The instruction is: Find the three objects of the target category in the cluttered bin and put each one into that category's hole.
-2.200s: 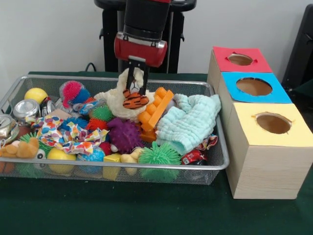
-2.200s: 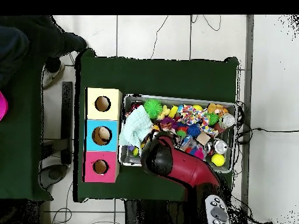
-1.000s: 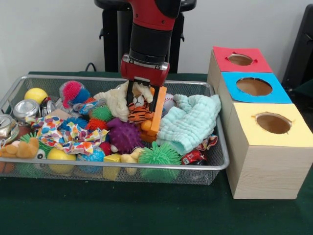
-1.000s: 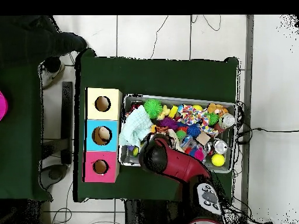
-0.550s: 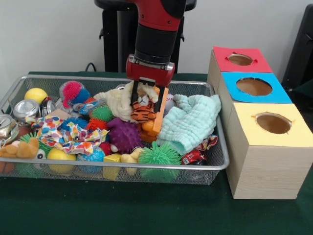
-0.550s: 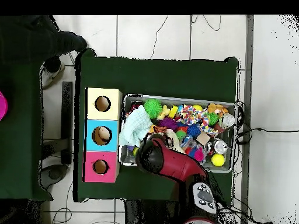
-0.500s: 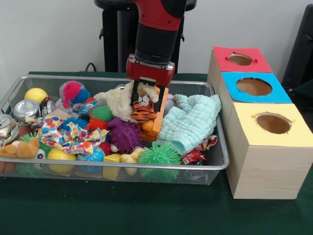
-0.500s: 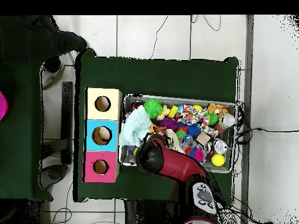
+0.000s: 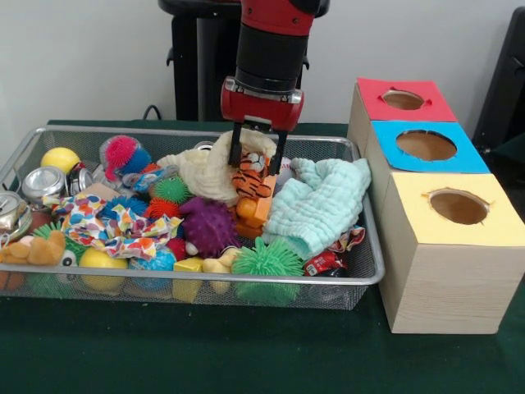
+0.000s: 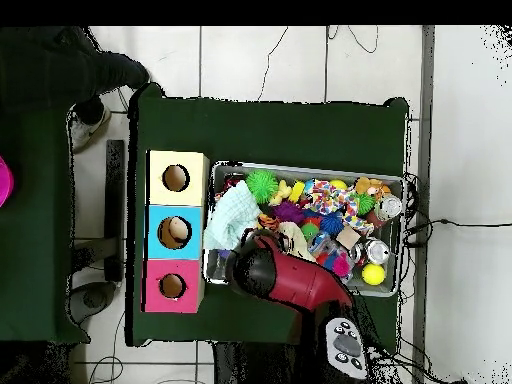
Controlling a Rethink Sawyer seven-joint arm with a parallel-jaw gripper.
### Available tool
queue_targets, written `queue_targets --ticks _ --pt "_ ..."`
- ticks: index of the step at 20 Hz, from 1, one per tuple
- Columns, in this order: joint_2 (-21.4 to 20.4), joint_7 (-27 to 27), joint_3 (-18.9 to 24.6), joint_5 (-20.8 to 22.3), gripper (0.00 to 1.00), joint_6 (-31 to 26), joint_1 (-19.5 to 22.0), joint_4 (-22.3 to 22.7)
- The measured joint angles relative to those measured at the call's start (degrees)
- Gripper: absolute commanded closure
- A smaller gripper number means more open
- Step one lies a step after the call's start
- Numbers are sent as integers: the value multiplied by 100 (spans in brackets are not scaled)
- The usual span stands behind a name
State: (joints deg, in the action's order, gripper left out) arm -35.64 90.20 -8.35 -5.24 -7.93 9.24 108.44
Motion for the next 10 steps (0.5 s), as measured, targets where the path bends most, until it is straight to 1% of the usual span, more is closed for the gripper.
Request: queue_targets --ticks 4,10 --pt "-141 0 0 -76 0 -239 -39 -24" --pt "-239 0 -2 -247 0 -417 -108 -106"
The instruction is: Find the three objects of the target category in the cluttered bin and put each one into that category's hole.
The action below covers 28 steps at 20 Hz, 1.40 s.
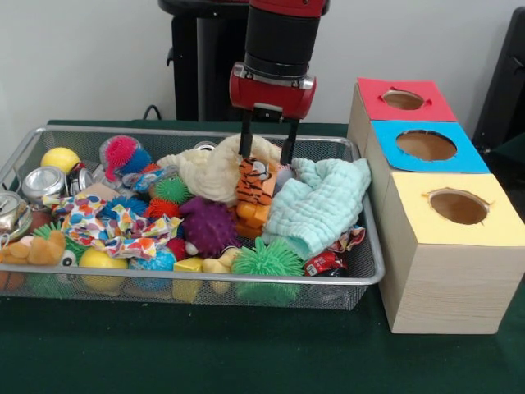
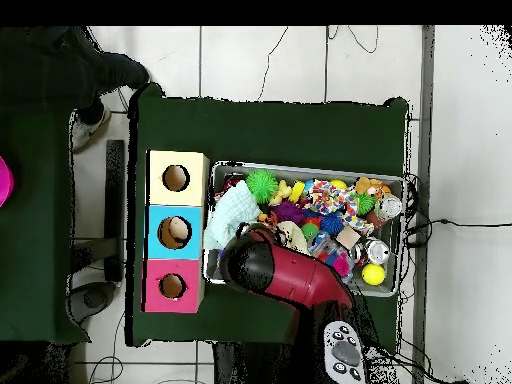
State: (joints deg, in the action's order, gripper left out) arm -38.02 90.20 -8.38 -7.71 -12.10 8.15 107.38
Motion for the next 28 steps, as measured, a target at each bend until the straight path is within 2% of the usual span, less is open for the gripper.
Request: queue_targets --ticks 8,15,28 --pt "-2 0 -8 -218 0 -25 -96 -133" --pt "4 0 -121 -246 0 -25 -260 -194" --pt "113 0 -160 -239 0 -26 -268 -249"
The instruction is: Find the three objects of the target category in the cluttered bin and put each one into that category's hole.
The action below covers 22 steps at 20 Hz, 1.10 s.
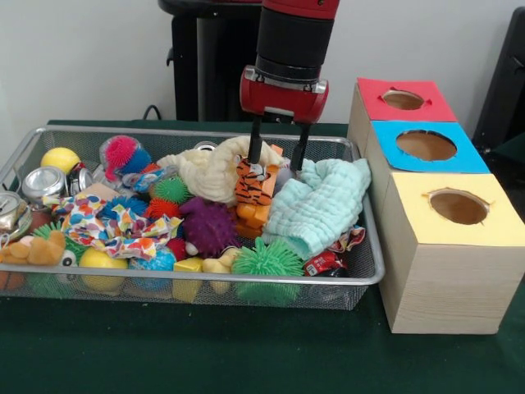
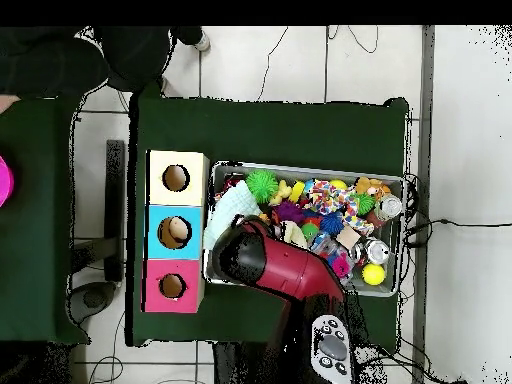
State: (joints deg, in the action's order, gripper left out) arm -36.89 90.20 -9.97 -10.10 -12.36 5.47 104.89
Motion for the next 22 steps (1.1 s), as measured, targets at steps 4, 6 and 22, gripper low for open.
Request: queue_targets --ticks 4,6,22 --pt "21 0 -42 1 0 1 -1 -104" --pt "99 0 -107 4 0 0 -10 -254" --pt "429 0 -495 7 0 -12 -115 -860"
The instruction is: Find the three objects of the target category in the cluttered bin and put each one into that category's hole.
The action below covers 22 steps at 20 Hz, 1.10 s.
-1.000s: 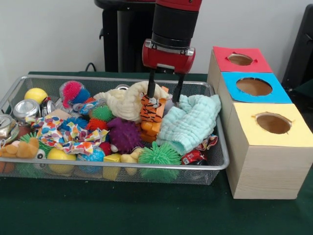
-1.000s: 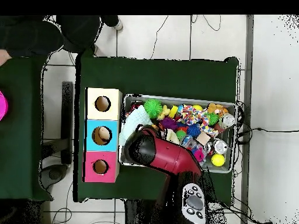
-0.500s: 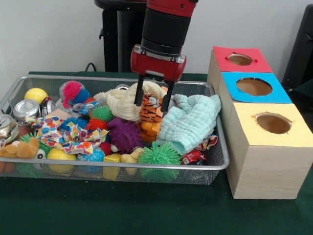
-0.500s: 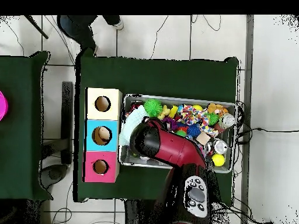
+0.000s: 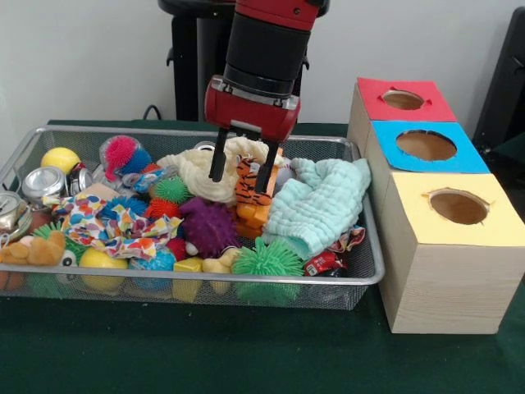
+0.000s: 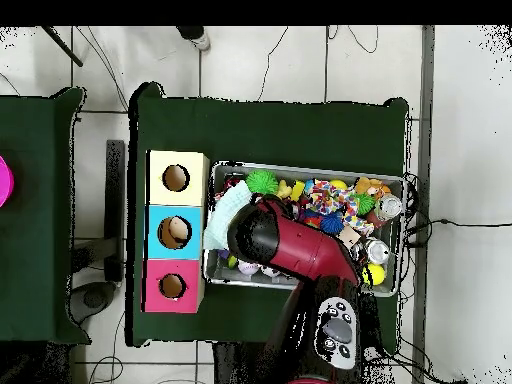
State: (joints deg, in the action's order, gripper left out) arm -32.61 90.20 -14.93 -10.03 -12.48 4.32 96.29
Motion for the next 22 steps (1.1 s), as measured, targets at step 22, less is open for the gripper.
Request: queue_targets --ticks 22 --pt "238 0 -15 18 0 -1468 74 -66"
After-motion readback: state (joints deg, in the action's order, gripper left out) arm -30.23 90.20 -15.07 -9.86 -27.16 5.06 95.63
